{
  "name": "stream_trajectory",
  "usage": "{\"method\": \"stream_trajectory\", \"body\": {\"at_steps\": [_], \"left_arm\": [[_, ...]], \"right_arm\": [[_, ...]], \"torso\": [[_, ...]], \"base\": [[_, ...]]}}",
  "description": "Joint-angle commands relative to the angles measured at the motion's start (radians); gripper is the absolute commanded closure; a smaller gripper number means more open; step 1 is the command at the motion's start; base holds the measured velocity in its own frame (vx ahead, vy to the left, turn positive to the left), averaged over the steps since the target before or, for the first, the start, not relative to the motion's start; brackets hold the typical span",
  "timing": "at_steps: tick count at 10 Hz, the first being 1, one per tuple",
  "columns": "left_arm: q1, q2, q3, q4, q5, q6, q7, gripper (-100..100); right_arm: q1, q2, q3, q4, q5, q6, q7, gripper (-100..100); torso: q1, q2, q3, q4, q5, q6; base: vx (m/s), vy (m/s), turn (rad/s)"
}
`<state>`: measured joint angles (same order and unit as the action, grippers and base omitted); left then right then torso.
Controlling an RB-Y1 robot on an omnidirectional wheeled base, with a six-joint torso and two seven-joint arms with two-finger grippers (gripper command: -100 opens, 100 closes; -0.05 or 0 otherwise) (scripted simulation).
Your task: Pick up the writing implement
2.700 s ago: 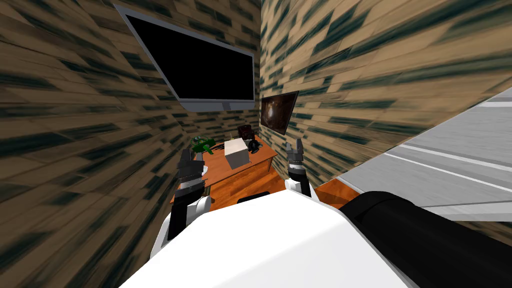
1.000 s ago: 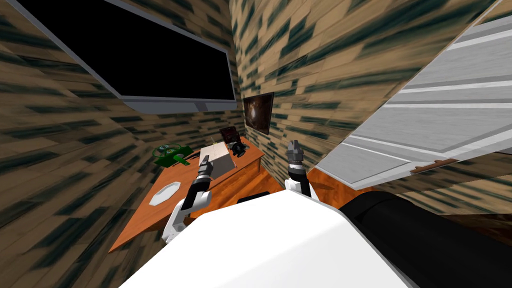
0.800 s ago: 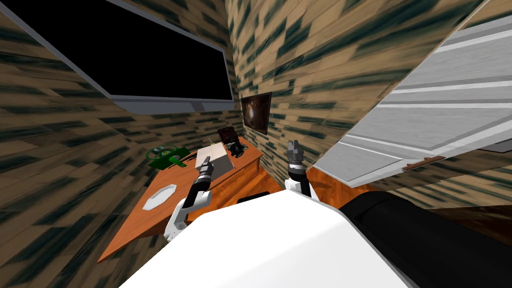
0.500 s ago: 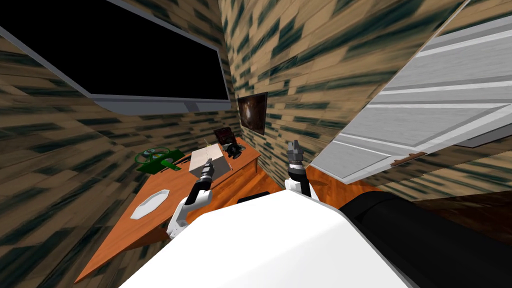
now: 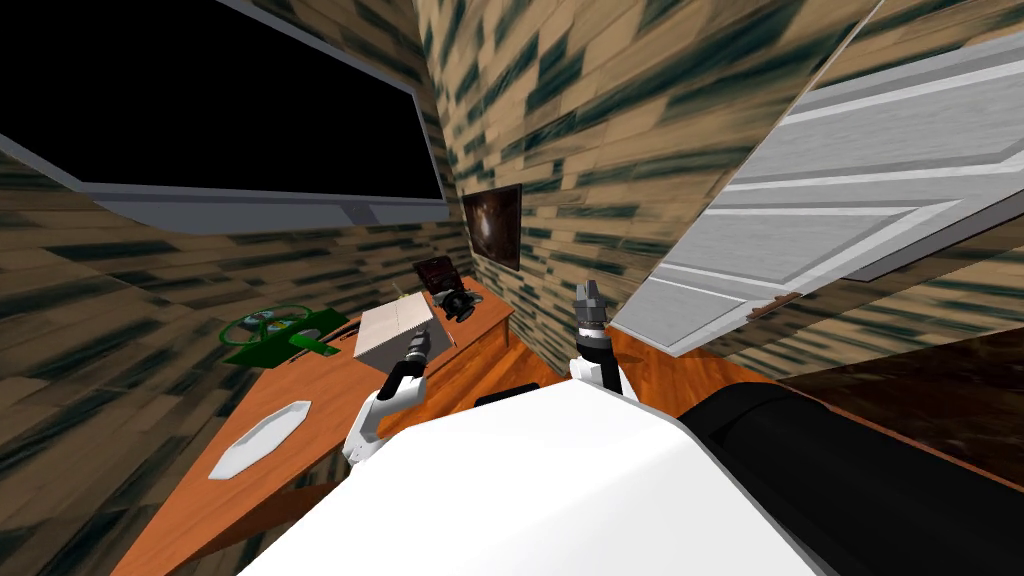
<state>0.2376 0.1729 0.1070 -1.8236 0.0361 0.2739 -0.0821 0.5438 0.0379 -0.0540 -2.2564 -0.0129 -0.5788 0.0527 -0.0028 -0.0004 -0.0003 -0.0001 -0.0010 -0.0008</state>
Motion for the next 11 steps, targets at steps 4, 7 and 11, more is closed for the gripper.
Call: {"method": "stream_trajectory", "body": {"at_steps": [4,7,11], "left_arm": [[-0.037,0.019,0.014,0.083,0.024,0.123,-0.056,-100],[-0.073,0.033,0.027,0.155,0.044,0.212,-0.119,-100],[-0.108,0.05,0.039,0.247,0.064,0.292,-0.191,-100]], "right_arm": [[0.0,0.0,0.0,0.0,0.0,0.0,0.0,0],[0.0,0.0,0.0,0.0,0.0,0.0,0.0,0],[0.0,0.0,0.0,0.0,0.0,0.0,0.0,0]], "torso": [[0.0,0.0,0.0,0.0,0.0,0.0],[0.001,0.0,0.0,0.0,0.0,0.0],[0.002,0.0,0.0,0.0,0.0,0.0]], "base": [[0.023,-0.034,-0.125],[0.026,-0.033,-0.131],[0.022,-0.018,-0.134]]}}
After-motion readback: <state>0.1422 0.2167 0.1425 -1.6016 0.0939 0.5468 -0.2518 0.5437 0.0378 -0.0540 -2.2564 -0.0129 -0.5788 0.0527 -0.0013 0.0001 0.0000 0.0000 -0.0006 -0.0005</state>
